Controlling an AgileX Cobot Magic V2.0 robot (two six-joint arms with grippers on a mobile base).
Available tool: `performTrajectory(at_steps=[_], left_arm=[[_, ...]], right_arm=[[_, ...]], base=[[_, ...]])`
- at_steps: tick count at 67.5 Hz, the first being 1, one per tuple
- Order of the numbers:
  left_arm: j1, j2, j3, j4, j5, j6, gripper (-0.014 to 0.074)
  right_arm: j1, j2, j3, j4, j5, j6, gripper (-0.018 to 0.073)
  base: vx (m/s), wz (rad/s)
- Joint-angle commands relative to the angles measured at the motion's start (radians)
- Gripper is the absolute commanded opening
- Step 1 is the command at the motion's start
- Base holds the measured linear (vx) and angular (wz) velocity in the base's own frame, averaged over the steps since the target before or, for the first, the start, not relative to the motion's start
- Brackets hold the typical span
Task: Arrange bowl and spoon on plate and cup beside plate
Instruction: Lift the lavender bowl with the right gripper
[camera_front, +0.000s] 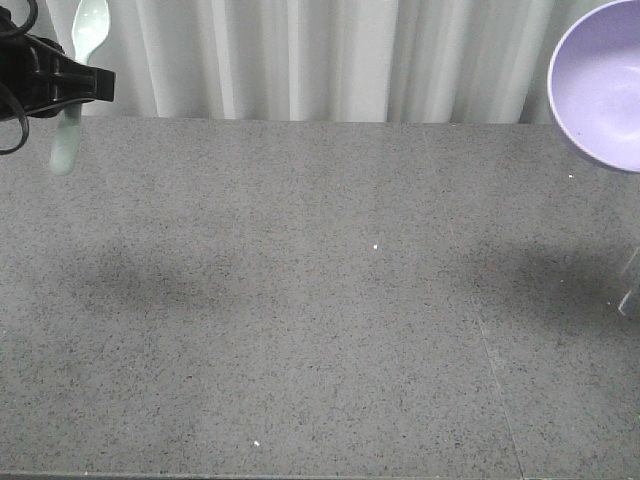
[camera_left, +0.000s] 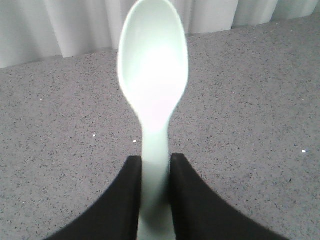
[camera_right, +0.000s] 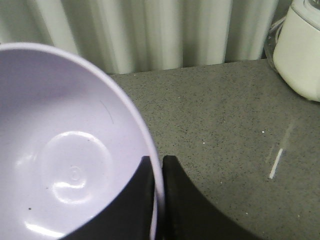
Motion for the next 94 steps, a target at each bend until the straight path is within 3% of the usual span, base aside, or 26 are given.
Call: performTrajectory(at_steps=[1, 27, 94], left_arm=[[-0.006, -0.026, -0.027, -0.012, -0.064, -0.002, -0.0006], [-0.006, -0.026, -0.027, -0.012, -0.060, -0.002, -0.0006], [-0.006, -0.026, -0.027, -0.012, -0.060, -0.002, -0.0006]], right_arm=[[-0.007, -0.022, -0.029, 0.000, -0.069, -0.009, -0.0003], [-0.007, -0.022, -0.028, -0.003, 0.020, -0.011, -0.0003], [-0.007, -0.022, -0.028, 0.000, 0.021, -0.011, -0.0003]], base=[[0.00, 0.00], [0.00, 0.00], [0.00, -0.01]])
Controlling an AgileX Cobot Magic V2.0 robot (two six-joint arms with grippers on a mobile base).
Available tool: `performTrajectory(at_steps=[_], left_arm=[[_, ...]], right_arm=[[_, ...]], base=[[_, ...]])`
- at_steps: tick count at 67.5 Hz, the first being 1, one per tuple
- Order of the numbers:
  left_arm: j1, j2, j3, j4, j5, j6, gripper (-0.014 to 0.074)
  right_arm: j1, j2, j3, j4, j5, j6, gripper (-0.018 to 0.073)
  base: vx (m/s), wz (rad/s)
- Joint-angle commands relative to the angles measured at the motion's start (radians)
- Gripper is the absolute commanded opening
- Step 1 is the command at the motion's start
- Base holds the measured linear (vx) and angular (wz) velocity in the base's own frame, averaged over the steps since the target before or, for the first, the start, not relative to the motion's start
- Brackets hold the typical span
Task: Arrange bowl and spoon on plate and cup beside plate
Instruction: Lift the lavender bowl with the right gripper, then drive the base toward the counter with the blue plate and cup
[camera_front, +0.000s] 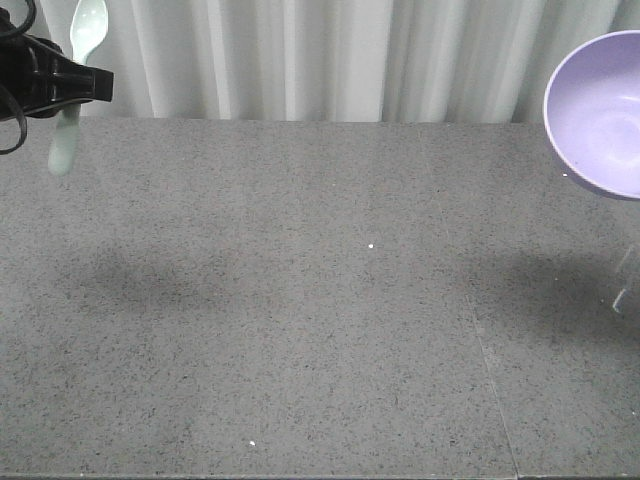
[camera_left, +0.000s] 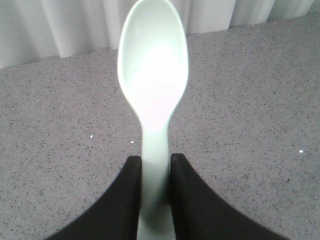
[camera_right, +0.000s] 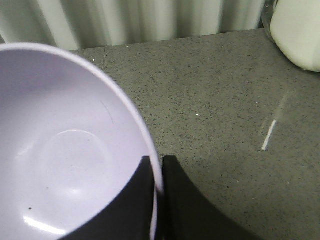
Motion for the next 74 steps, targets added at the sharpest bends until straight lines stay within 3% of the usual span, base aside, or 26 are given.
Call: performTrajectory(at_steps=[1, 74], left_arm=[[-0.006, -0.026, -0.027, -0.012, -0.062, -0.002, -0.0006], [-0.006, -0.026, -0.027, -0.012, -0.062, -0.002, -0.0006]], right_arm=[[-0.007, -0.022, -0.028, -0.004, -0.070, -0.008, -0.0003], [-0.007, -0.022, -0.028, -0.004, -0.069, -0.008, -0.0003]], base=[[0.00, -0.05], [0.02, -0.25]])
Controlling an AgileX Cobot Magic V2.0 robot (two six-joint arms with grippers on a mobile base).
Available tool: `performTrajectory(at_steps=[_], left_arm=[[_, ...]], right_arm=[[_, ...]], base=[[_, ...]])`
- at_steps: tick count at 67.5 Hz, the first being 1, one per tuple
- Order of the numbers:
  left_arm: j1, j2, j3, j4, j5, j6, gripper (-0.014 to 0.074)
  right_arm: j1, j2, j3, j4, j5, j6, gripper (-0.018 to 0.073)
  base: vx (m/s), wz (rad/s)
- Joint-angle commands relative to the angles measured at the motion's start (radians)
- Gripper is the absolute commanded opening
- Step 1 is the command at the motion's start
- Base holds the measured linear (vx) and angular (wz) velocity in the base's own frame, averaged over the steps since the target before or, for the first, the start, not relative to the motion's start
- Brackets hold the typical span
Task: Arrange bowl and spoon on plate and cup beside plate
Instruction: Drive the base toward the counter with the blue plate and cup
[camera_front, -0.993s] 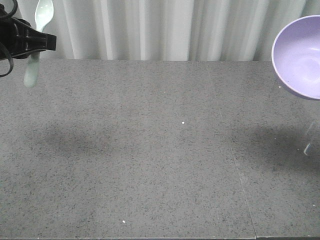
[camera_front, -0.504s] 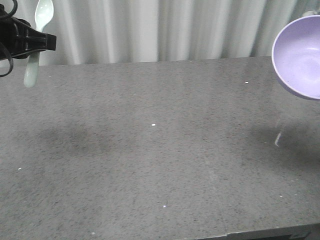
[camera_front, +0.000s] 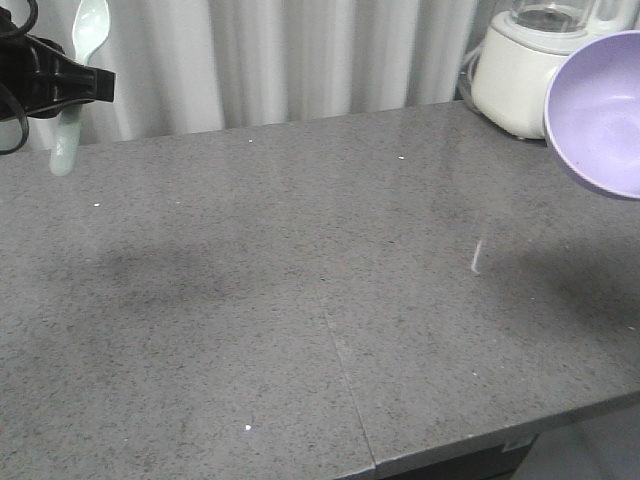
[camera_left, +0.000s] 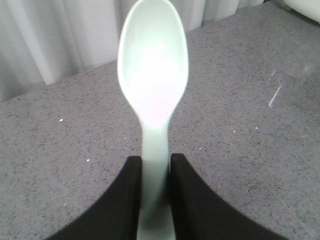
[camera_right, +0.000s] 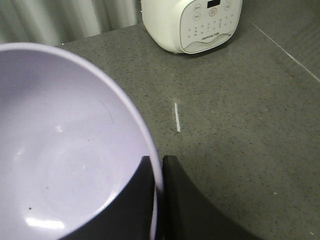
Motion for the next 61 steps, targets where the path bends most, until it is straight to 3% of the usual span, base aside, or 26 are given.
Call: performTrajectory(at_steps=[1, 61], left_arm=[[-0.006, -0.026, -0.027, -0.011, -0.062, -0.002, -0.0006], [-0.006, -0.026, -0.027, -0.011, -0.062, -0.002, -0.0006]], right_arm=[[-0.007, -0.022, -0.028, -0.004, -0.069, -0.008, -0.0003], [-0.007, -0.022, -0.028, -0.004, -0.069, -0.008, -0.0003]], base=[[-0.01, -0.23], [-0.03, -0.42]])
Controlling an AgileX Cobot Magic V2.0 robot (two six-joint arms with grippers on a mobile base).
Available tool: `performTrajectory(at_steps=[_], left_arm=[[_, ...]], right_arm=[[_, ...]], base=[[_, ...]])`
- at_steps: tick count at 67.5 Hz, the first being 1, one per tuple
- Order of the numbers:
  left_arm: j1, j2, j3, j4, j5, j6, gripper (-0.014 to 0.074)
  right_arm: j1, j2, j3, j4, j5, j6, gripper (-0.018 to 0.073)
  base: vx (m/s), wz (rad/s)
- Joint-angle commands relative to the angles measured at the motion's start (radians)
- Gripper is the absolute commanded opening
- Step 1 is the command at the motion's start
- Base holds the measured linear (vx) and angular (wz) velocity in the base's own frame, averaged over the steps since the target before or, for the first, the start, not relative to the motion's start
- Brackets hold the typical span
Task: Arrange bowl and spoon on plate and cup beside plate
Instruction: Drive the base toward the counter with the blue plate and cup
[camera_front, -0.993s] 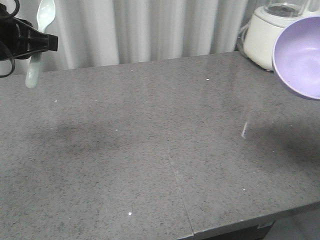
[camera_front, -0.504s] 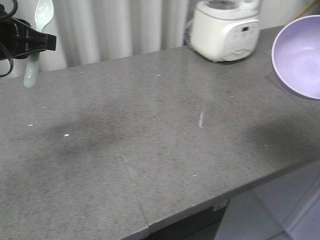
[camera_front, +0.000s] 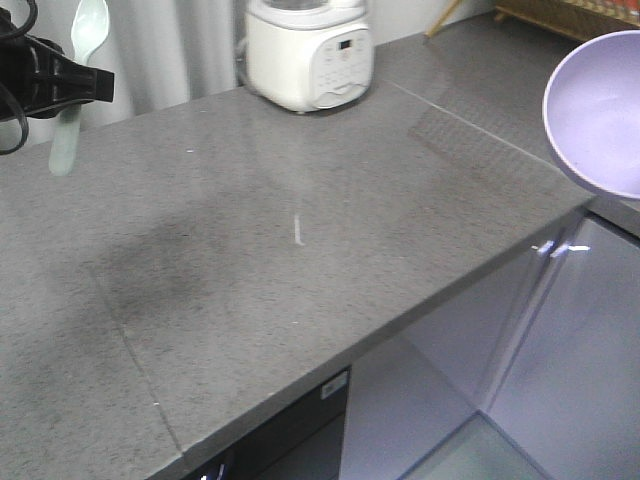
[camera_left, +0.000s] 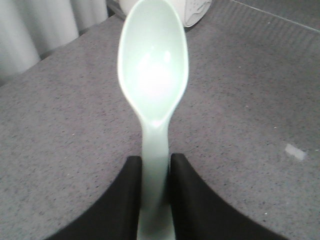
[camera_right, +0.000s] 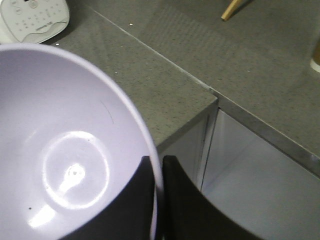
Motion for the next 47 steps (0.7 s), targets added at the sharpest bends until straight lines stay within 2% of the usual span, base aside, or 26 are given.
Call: performTrajectory(at_steps=[1, 47], left_arm=[[-0.006, -0.026, -0.027, -0.012, -0.062, -0.002, -0.0006], [-0.006, -0.026, -0.027, -0.012, -0.062, -0.002, -0.0006]], right_arm=[[-0.007, -0.022, -0.028, -0.006, -0.069, -0.008, -0.0003], [-0.007, -0.022, -0.028, -0.006, -0.069, -0.008, -0.0003]], base=[[-0.03, -0.42], [-0.04, -0.43]])
